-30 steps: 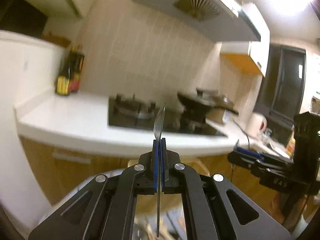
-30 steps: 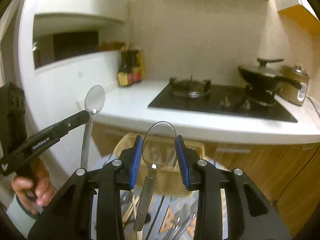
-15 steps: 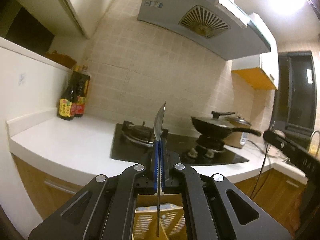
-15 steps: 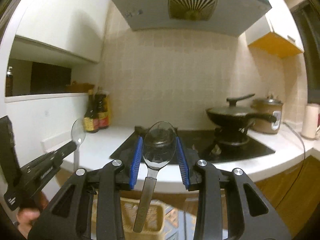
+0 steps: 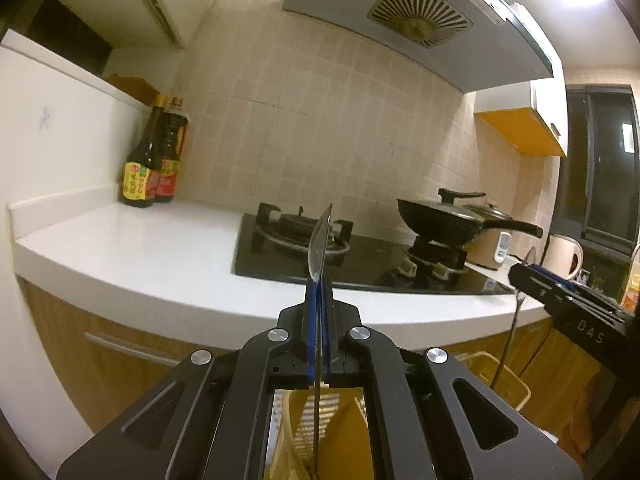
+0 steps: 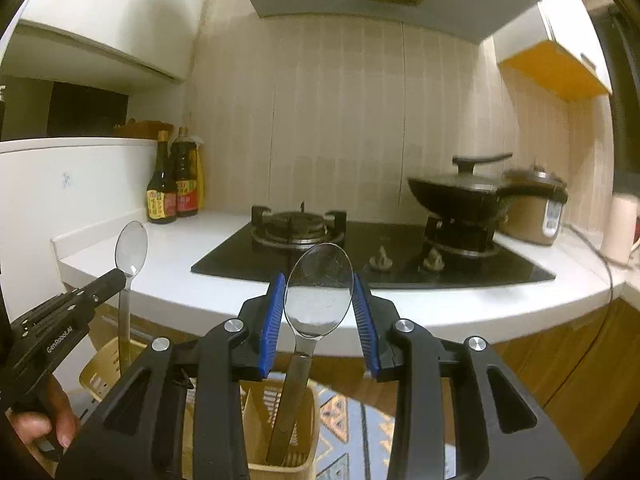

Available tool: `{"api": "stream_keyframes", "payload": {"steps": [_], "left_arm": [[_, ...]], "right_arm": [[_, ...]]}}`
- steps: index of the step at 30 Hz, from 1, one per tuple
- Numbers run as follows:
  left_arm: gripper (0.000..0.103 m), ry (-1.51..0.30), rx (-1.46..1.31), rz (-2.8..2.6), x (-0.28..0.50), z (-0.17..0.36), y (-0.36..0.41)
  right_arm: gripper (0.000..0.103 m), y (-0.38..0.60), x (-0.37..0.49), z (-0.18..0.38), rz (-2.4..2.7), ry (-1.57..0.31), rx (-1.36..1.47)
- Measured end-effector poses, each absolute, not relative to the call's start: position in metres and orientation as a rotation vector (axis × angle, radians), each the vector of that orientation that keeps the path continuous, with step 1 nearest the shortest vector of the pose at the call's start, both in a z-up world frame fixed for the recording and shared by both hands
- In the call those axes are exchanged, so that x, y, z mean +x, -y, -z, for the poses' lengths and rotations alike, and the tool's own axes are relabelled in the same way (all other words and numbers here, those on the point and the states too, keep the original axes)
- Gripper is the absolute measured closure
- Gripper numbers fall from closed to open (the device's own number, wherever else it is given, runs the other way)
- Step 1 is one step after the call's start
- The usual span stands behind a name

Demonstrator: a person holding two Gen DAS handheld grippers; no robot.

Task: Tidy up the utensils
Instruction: 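Open both grippers to drop the spoons into the beige caddy, then grasp another clear spoon with the right gripper while the left gripper grasps one too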

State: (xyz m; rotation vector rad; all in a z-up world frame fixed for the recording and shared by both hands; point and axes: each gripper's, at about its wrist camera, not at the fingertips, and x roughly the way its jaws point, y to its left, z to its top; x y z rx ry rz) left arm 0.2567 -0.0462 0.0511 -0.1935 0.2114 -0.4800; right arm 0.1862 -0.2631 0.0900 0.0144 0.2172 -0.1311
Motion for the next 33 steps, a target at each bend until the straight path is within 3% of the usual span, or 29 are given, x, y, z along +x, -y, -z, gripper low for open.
{"api": "stream_keyframes", "payload": {"steps": [5, 7, 8, 9, 11, 24, 33], "left_arm": [[0.102, -0.23, -0.188, 0.492, 0.248, -0.05, 0.039], [0.099, -0.239, -0.199, 0.493, 0.244, -0.051, 0.033], [0.091, -0.243, -0.207, 0.497, 0.242, -0.052, 0.029], [0.076, -0.248, -0.214, 0.5, 0.24, -0.053, 0.025], [0.064, -0.248, -0.229, 0.502, 0.232, -0.056, 0.016], [0.061, -0.513, -0.195, 0.602, 0.197, -0.057, -0.016], [0.061, -0.778, -0.049, 0.648, 0.19, -0.018, 0.009]], "right_arm": [[0.071, 0.26, 0.181, -0.082, 0.074, -0.287, 0.012], [0.055, 0.259, 0.174, -0.081, 0.059, -0.302, 0.009], [0.04, 0.259, 0.171, -0.08, 0.048, -0.308, 0.013], [0.038, 0.26, 0.166, -0.08, 0.029, -0.312, 0.024], [0.038, 0.26, 0.157, -0.08, 0.011, -0.324, 0.033], [0.038, 0.248, 0.119, -0.073, -0.11, -0.605, 0.107], [0.043, 0.227, 0.117, -0.038, -0.177, -0.837, 0.115]]}}
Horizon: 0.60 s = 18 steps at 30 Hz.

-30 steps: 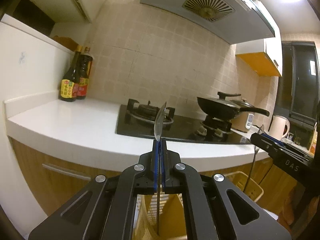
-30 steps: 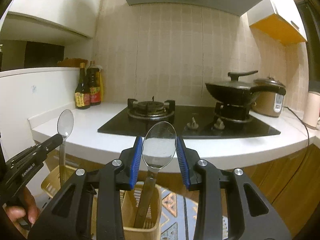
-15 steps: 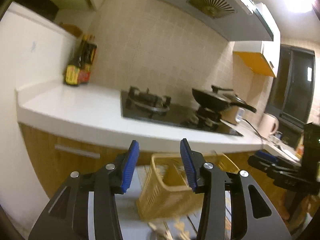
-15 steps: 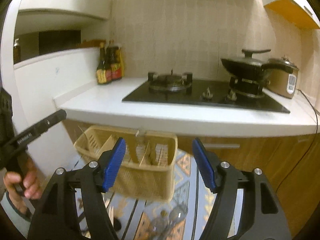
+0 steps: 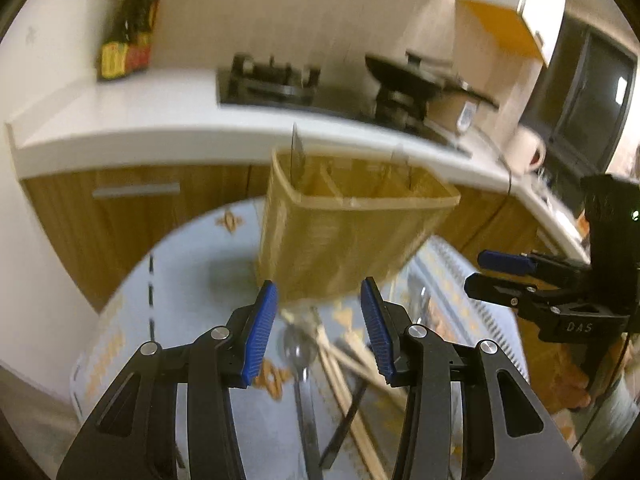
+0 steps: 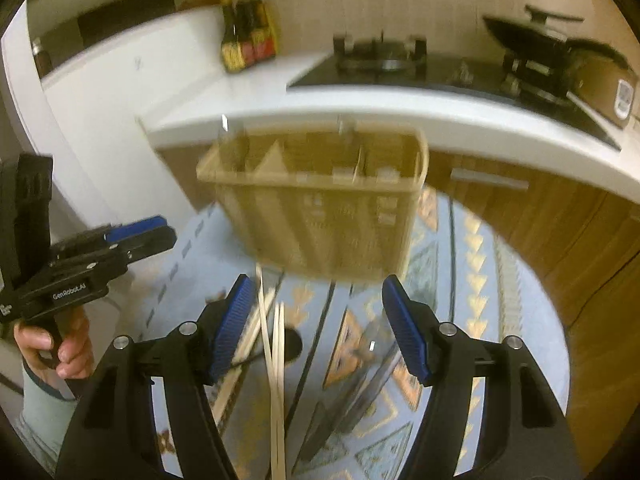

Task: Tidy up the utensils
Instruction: 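Grasp another clear spoon with the right gripper while the left gripper grasps one too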

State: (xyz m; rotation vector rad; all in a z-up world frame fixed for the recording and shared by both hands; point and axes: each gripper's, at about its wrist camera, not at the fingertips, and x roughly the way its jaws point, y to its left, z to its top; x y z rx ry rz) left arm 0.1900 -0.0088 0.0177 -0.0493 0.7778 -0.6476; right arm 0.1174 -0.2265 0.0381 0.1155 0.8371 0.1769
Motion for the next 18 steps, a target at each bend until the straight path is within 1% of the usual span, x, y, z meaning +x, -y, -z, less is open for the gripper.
{"api": "stream_keyframes", "payload": {"steps": [3, 6, 10, 12, 18], "left_arm": [[0.061, -0.841, -0.032, 0.642, 0.194, 0.0, 0.012], [0.061, -0.905, -0.022, 0.64, 0.2, 0.017, 0.012], [0.061, -1.036, 0.051, 0.667, 0.206, 0.045, 0.024], [0.061, -1.062, 0.096, 0.656, 0.208, 0.057, 0.029], [0.061, -1.106, 0.157, 0.645, 0.213, 0.076, 0.033]], "right_arm": [[0.045, 0.225, 0.117, -0.022, -0.179, -0.896, 0.118], [0.046, 0.233, 0.118, -0.01, -0.151, -0.94, 0.137], [0.046, 0.251, 0.135, 0.009, -0.129, -1.067, 0.209], [0.046, 0.256, 0.143, 0.016, -0.134, -1.102, 0.225], [0.046, 0.263, 0.157, 0.025, -0.128, -1.108, 0.234]]}}
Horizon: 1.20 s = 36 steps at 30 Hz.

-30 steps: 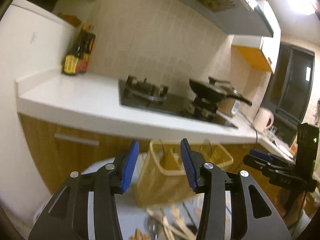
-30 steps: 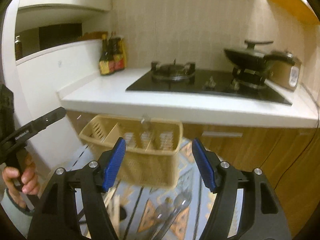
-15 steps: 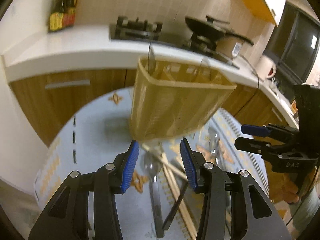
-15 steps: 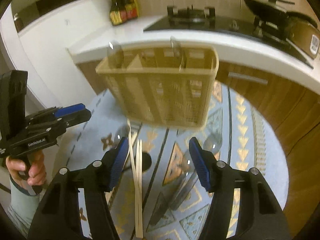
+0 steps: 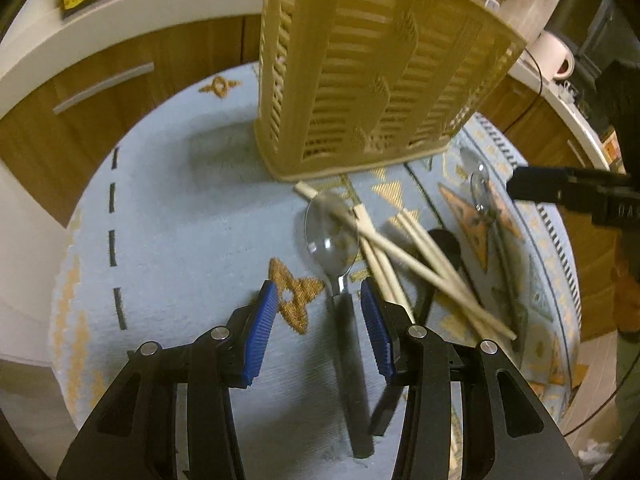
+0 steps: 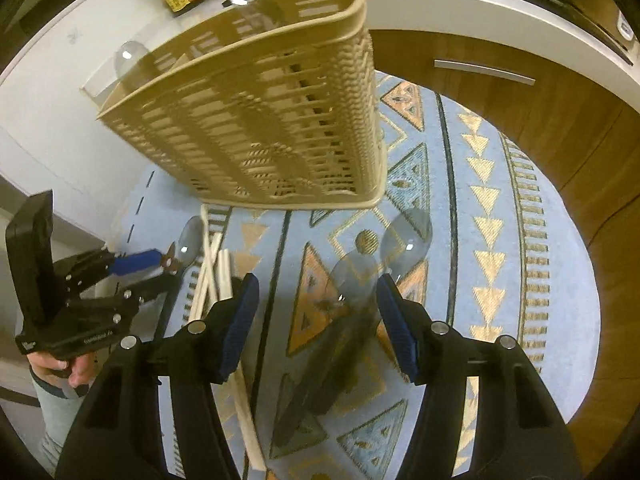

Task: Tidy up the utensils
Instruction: 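Grasp another clear spoon with the right gripper while the left gripper grasps one too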

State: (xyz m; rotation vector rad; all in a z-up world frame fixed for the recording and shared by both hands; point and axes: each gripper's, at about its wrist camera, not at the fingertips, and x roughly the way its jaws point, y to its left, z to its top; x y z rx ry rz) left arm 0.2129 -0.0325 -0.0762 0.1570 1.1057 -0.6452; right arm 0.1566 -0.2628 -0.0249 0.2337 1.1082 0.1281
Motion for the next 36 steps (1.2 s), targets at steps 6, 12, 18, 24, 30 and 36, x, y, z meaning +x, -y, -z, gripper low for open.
{"api": "stream_keyframes", "payload": {"steps": [6, 12, 18, 24, 30, 36], "left_arm": [[0.061, -1.097, 0.203, 0.634, 0.217, 0.076, 0.044], [0.061, -1.073, 0.284, 0.599, 0.225, 0.075, 0.065], [0.061, -1.067, 0.311, 0.583, 0.238, 0.074, 0.082], [0.072, -1.053, 0.325, 0.551, 0.245, 0.074, 0.084], [0.073, -1.046, 0.268, 0.558, 0.248, 0.071, 0.069], [0.073, -1.019, 0.185, 0.571, 0.246, 0.062, 0.044]], "right_arm": [[0.046, 0.265, 0.166, 0.035, -0.128, -1.131, 0.242], [0.046, 0.269, 0.169, 0.039, -0.129, -1.141, 0.251], [0.046, 0.27, 0.18, 0.042, -0.148, -1.171, 0.25], [0.046, 0.271, 0.187, 0.045, -0.148, -1.185, 0.256], [0.048, 0.265, 0.192, 0.058, -0.138, -1.214, 0.234], [0.055, 0.244, 0.189, 0.065, -0.129, -1.22, 0.136]]}}
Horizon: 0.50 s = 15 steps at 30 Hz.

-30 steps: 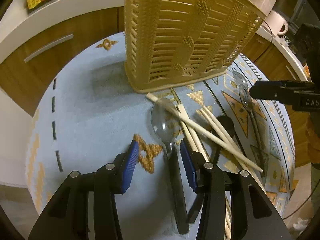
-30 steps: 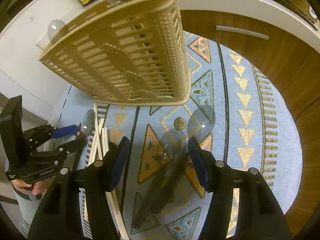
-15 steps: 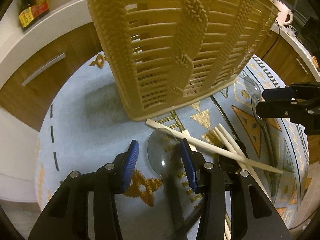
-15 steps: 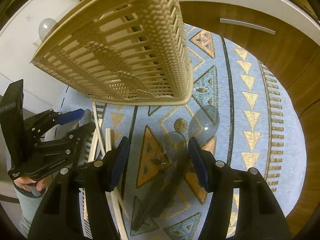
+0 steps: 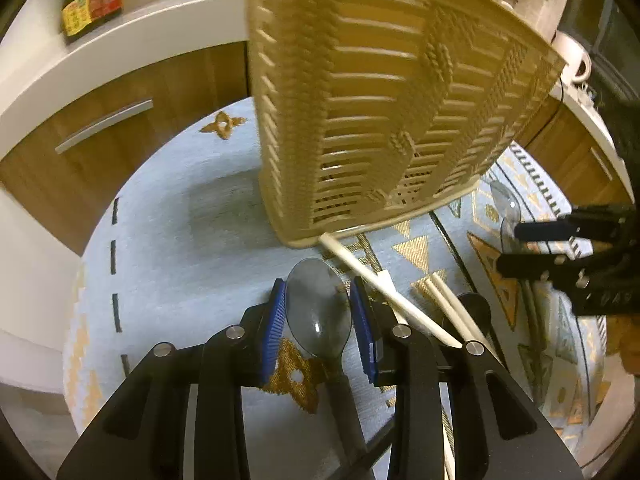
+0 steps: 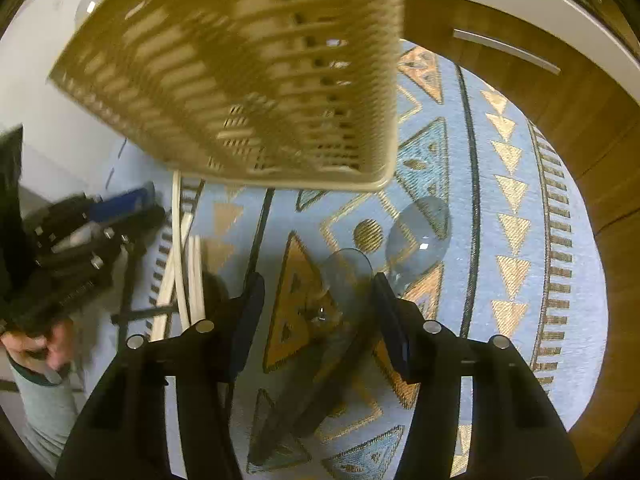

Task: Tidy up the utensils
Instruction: 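Grasp another clear spoon with the right gripper while the left gripper grasps one too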

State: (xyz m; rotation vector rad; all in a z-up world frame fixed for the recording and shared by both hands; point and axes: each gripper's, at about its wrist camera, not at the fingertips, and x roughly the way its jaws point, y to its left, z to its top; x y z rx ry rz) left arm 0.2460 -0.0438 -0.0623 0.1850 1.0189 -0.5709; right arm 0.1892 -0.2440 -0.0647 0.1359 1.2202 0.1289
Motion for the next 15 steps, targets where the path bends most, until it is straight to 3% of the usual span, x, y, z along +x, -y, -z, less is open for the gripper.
{"api": "stream_keyframes", "payload": {"steps": [7, 10, 15], "left_arm": [[0.073, -0.988, 0.03, 0.713, 0.238, 0.044, 0.014], [0.073, -0.966, -0.018, 0.742, 0.236, 0.037, 0.001], [0.073, -0.942, -0.044, 0.761, 0.228, 0.034, 0.012]], "right_arm": [[0.06, 0.216, 0.184, 0.072, -0.072, -1.196, -0.044], [0.07, 0.207, 0.176, 0.073, -0.074, -1.17, -0.089], [0.071, 0.205, 0.172, 0.07, -0.082, -1.157, -0.07]]}}
